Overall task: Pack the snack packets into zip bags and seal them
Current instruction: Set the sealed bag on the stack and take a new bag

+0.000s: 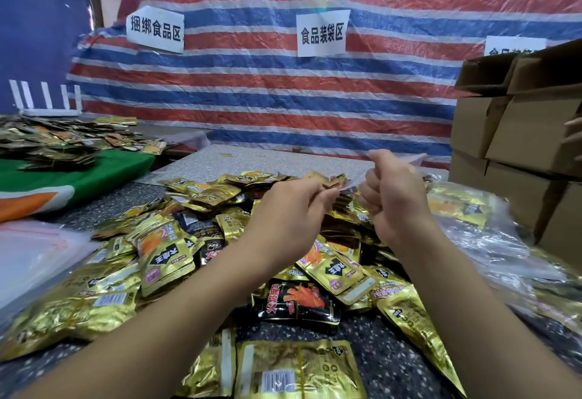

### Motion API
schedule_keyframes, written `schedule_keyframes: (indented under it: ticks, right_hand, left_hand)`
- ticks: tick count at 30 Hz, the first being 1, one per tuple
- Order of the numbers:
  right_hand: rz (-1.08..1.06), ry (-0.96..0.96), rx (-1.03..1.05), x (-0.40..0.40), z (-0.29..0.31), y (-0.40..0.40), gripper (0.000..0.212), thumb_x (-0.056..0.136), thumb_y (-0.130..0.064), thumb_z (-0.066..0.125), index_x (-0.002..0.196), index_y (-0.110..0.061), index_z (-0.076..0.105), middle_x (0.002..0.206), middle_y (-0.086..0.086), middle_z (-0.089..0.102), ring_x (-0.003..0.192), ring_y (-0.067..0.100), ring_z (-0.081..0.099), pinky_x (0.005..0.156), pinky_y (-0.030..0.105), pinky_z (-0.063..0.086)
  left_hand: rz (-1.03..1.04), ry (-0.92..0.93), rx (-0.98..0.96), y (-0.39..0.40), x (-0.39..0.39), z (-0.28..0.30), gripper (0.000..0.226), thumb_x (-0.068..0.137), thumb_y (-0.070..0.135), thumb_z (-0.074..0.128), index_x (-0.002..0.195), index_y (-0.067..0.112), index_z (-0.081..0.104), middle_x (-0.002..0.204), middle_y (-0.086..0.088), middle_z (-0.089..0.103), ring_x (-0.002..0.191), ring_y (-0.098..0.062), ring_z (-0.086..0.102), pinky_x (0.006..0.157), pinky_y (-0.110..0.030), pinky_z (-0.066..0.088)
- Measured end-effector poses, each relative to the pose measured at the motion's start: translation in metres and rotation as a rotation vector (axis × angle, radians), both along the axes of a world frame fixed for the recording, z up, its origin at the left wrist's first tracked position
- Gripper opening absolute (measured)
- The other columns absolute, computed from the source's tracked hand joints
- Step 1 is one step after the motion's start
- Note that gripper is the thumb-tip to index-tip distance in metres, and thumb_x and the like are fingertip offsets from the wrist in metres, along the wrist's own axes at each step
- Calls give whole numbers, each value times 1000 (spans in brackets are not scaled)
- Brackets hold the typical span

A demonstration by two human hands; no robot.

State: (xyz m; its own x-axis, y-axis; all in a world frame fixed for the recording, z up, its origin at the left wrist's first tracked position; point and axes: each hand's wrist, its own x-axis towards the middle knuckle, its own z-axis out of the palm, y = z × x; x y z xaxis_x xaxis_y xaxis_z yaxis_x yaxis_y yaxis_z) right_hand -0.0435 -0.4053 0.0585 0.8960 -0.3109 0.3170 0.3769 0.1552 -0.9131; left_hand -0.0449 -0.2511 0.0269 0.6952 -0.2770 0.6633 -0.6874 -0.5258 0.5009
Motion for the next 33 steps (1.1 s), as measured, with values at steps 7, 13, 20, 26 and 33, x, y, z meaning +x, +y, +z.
schedule_keyframes:
  ticks: [7, 13, 20, 26, 33]
  right_hand:
    - [158, 27, -100, -5, -9, 19, 46, 101, -17, 46, 59, -24, 29, 45, -5, 24, 40, 12, 18, 41, 24, 16]
    - [246, 41, -164, -7, -10, 31, 59, 101, -20, 47, 44, -27, 31, 44, -6, 23, 40, 13, 18, 41, 23, 18]
    - [258, 58, -179, -10, -10, 32, 56, 101, -21, 47, 48, -27, 28, 46, -4, 22, 42, 13, 17, 42, 25, 16]
    - [251, 77, -197, -12, -9, 33, 49, 101, -21, 48, 58, -23, 26, 48, -4, 22, 43, 13, 18, 43, 25, 16]
    - [256, 89, -225, -12, -9, 33, 50, 101, -23, 48, 57, -23, 27, 48, -3, 23, 43, 13, 19, 41, 25, 19]
  left_hand:
    - [263, 31, 12, 65, 13, -12, 27, 100, 28, 53, 81, 14, 66, 67, 4, 62, 48, -1, 46, 47, -21, 32]
    - [753, 68, 139, 193, 57, -24, 14, 96, 20, 58, 94, 10, 68, 90, -8, 67, 82, -29, 59, 72, -36, 47]
    - [1133, 485, 447, 301, 67, -68, 53, 95, 41, 55, 129, 1, 55, 123, -24, 61, 109, -41, 59, 88, -41, 52]
    - [1127, 571, 535, 302, 67, -83, 44, 102, 37, 43, 120, 3, 64, 125, -19, 63, 112, -33, 59, 89, -33, 45]
    - [1134, 574, 553, 296, 65, -73, 38, 105, 20, 35, 130, 5, 59, 133, -21, 59, 121, -34, 56, 100, -38, 43]
